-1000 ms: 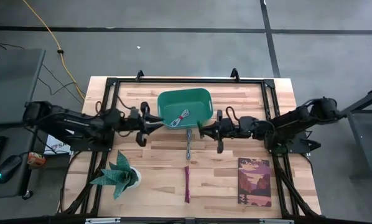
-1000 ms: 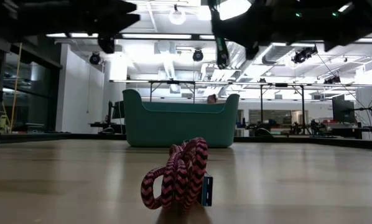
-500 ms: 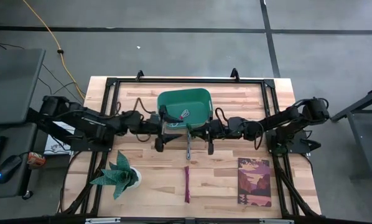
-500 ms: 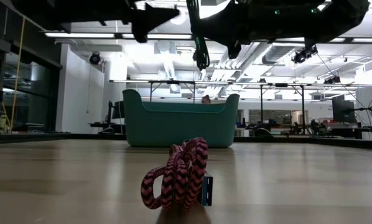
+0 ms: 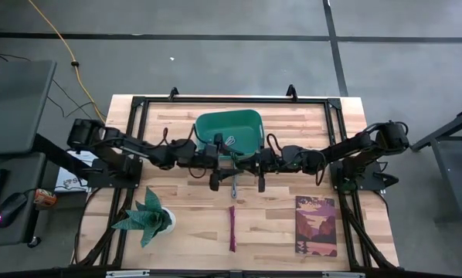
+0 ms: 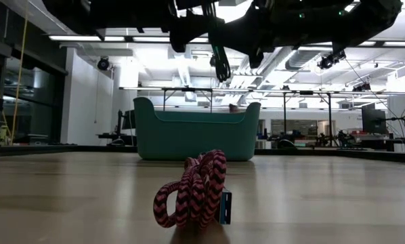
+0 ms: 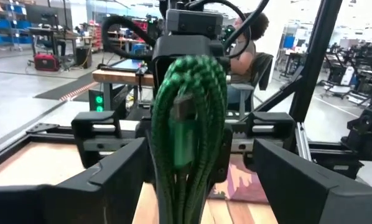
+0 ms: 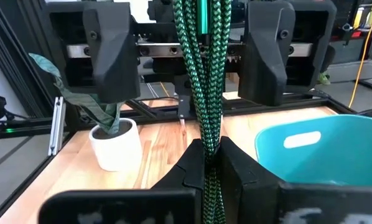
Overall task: Pick and place USB-C Cables
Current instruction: Put the green and black charger cable into the green bin
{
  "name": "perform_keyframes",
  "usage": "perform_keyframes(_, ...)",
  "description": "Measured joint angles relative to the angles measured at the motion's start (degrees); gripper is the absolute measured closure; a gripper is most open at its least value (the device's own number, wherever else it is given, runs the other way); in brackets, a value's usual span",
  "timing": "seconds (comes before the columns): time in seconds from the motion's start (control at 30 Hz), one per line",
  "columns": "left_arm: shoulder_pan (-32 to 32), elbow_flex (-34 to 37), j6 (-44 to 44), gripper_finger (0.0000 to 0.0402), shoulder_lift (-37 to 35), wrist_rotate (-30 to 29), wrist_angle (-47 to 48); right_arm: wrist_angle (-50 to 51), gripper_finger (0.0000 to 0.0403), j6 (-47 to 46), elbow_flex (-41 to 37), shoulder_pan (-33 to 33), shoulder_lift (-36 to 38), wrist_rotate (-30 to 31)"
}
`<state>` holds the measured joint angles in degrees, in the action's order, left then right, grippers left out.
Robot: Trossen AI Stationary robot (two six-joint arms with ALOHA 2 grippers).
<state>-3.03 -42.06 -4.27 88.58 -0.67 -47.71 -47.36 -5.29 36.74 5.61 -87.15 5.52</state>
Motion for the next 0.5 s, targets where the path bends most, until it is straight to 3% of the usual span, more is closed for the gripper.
perform_keyframes(0.13, -0.2, -0.5, 0.0, 0.0136, 0.6, -0.6, -0.1, 0.4, 0.0400, -0.4, 0.0, 0.0, 0.0, 0.0)
perform_keyframes(0.23, -0.3, -0.5, -0.5, 0.0169, 0.6, -3.6, 0.3, 0.4, 0.0399, -0.5, 0.0, 0.0, 0.0, 0.0)
perform_keyframes(0.5, -1.0, -0.5, -3.1, 0.0383, 0.3, -4.0, 1.6, 0.5, 0.0394, -0.5, -0.1, 0.0, 0.0, 0.4)
